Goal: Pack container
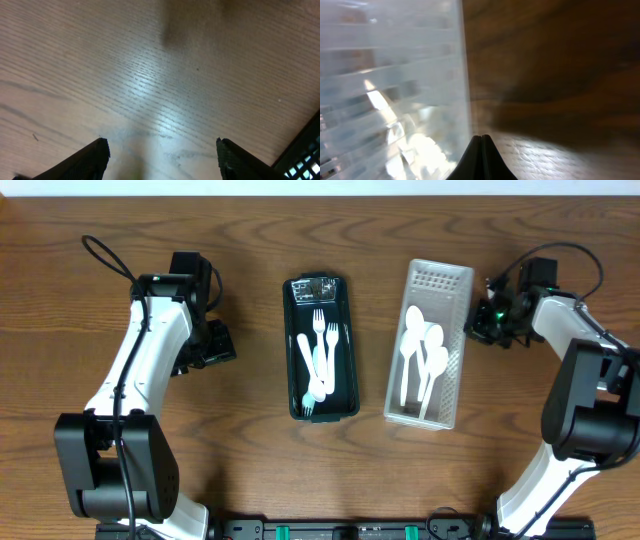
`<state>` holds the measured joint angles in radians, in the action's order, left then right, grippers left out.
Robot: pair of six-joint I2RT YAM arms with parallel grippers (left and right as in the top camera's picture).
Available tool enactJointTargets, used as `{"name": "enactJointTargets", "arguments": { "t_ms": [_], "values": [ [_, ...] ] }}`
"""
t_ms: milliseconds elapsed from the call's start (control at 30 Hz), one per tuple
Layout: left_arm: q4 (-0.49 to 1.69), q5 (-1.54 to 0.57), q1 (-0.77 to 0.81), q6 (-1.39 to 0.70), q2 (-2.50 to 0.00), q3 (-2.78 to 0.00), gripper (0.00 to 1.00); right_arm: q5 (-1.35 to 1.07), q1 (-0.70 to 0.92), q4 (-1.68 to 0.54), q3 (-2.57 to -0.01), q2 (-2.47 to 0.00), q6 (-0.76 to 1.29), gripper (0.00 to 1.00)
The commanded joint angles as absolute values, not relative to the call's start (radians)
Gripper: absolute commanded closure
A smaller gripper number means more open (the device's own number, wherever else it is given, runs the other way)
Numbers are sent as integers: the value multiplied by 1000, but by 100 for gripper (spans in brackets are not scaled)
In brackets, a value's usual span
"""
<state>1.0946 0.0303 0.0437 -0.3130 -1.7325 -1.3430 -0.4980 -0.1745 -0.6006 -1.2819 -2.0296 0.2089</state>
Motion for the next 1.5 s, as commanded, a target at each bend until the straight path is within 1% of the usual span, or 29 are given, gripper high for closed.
{"name": "enactJointTargets", "arguments": {
  "t_ms": [0, 100, 400, 567, 633, 767, 833, 900, 967, 1067, 1100, 1233, 1367, 1433, 1467],
  "values": [
    [1082, 20, 41, -299, -1728, -1328, 28, -588, -141, -588, -1287, -2056, 231, 99],
    [1061, -12, 41, -300, -1728, -1327, 28, -615, -120, -559, -1287, -2056, 204, 99],
    [1060, -14, 41, -300, -1728, -1327, 28, -662, -56, -508, -1287, -2056, 194, 99],
    [1060, -14, 41, -300, -1728, -1327, 27, -674, -41, -482, -1288, -2056, 233, 94],
    [1061, -14, 41, -299, -1728, -1327, 27, -691, -38, -470, -1288, -2056, 236, 93],
    [1066, -7, 29, -248, -1718, -1328, 27, -651, -62, -495, -1296, -2052, 235, 96],
    [1096, -6, 11, -210, -1694, -1344, 26, -605, -106, -564, -1324, -2038, 226, 99],
    [1140, -6, -14, -206, -1654, -1380, 26, -588, -157, -636, -1363, -2013, 194, 99],
    [1167, -7, -47, -206, -1586, -1423, 23, -591, -214, -724, -1428, -1967, 144, 99],
    [1174, -7, -80, -187, -1474, -1464, 21, -586, -254, -808, -1503, -1889, 67, 99],
    [1174, -7, -86, -164, -1428, -1470, 18, -566, -258, -838, -1527, -1853, 39, 99],
    [1173, -7, -89, -76, -1226, -1472, 13, -412, -249, -925, -1590, -1676, -56, 99],
    [1171, -6, -89, -26, -1057, -1472, 10, -385, -244, -924, -1594, -1484, -92, 98],
    [1174, 5, -89, -25, -985, -1472, 8, -384, -244, -925, -1594, -1388, -92, 94],
    [1178, 28, -89, -26, -954, -1472, 7, -384, -244, -927, -1594, -1343, -92, 89]
  ]
}}
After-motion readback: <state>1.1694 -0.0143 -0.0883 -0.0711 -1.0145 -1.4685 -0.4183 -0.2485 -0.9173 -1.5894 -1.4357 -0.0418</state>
